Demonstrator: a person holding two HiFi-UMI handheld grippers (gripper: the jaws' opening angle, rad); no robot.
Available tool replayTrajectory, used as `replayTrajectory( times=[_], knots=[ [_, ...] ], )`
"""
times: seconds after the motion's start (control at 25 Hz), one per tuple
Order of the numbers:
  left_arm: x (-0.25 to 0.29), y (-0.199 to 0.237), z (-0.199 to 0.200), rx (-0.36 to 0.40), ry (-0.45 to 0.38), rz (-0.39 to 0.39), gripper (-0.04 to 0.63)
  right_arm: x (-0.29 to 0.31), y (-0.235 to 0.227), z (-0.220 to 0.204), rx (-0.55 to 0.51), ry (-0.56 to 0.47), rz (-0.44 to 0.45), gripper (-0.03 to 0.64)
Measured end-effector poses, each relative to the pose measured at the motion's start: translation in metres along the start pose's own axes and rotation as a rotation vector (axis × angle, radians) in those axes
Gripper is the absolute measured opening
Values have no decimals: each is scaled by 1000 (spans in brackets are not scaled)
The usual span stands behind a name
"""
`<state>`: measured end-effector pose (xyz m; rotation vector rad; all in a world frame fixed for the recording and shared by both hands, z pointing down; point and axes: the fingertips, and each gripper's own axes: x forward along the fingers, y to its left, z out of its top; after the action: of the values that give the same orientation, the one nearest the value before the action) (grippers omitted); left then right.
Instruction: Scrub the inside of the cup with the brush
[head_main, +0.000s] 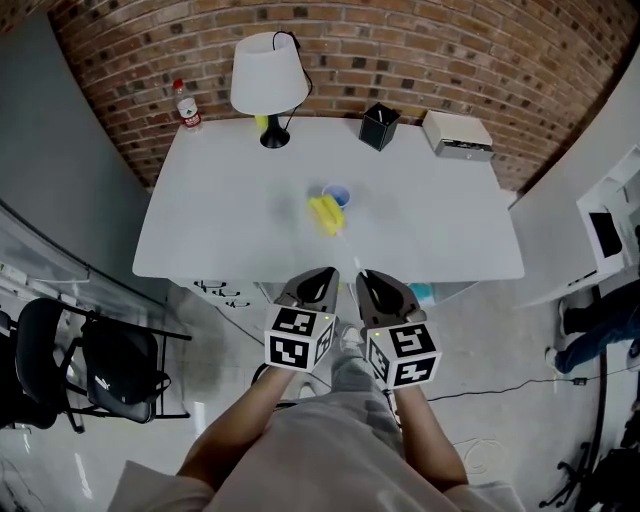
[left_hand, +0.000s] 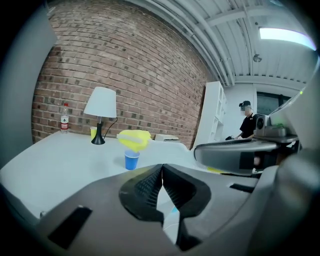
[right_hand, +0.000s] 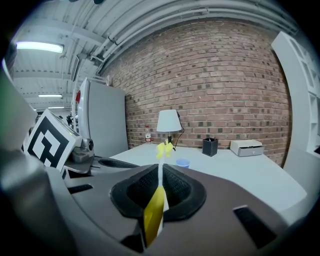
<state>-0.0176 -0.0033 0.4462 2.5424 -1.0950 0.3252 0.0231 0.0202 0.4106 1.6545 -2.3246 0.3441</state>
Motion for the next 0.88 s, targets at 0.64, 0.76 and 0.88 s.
replayTrajectory(
  times=[0.64, 0.76, 0.88],
  knots=[
    [100, 35, 13, -7, -25, 112, 8, 81, -76, 14, -23, 18, 94, 25],
    [115, 51, 12, -30, -36, 157, 9, 96, -87, 16, -31, 22, 114, 25],
    [129, 61, 7, -34, -32, 176, 16, 109, -95, 16, -38, 24, 131, 25]
  ],
)
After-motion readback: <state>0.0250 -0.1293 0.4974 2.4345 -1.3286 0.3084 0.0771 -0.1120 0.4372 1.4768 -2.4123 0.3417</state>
